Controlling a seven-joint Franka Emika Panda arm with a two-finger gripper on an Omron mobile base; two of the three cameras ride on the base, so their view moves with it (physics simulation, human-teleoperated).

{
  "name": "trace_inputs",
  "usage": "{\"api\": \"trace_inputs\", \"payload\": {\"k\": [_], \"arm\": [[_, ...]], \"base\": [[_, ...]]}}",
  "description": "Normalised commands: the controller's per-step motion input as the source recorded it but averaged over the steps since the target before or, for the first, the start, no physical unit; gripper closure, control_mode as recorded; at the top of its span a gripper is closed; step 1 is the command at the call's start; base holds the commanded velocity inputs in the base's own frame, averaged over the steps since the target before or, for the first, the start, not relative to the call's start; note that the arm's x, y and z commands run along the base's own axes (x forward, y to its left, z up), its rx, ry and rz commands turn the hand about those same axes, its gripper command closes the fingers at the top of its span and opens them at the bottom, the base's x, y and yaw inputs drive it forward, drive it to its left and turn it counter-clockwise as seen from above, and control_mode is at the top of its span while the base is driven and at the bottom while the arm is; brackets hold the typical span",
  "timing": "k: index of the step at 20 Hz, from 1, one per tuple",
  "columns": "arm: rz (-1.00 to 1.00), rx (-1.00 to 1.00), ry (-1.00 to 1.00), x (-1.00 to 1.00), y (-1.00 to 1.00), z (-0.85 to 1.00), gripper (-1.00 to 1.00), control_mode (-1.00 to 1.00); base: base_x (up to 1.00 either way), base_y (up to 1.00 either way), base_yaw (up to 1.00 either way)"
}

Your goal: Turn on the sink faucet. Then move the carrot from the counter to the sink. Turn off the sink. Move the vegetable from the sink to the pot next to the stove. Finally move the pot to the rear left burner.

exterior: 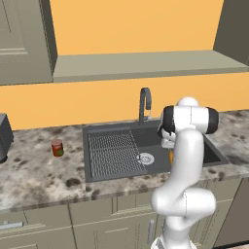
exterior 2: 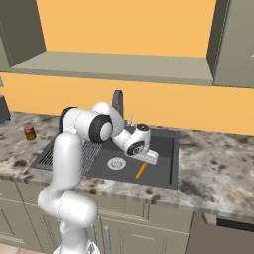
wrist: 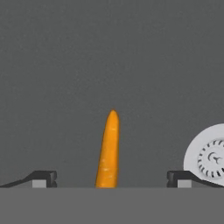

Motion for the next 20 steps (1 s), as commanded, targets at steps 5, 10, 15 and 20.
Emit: {"api": "trace_inputs", "payload": {"k": [5, 10, 15, 20], "arm": [[0.0, 0.0, 0.0, 0.0, 0.0, -0.16, -1.0, -1.0], [0.0, 0.0, 0.0, 0.0, 0.0, -0.2, -1.0, -1.0], [0.0, 0.0, 0.0, 0.0, 0.0, -0.23, -1.0, -1.0], [0.0, 0.0, 0.0, 0.0, 0.0, -0.23, -1.0, -1.0]], "base": [[0.0, 0.0, 0.0], [0.0, 0.0, 0.0], [0.0, 0.0, 0.0], [0.0, 0.0, 0.0]]}}
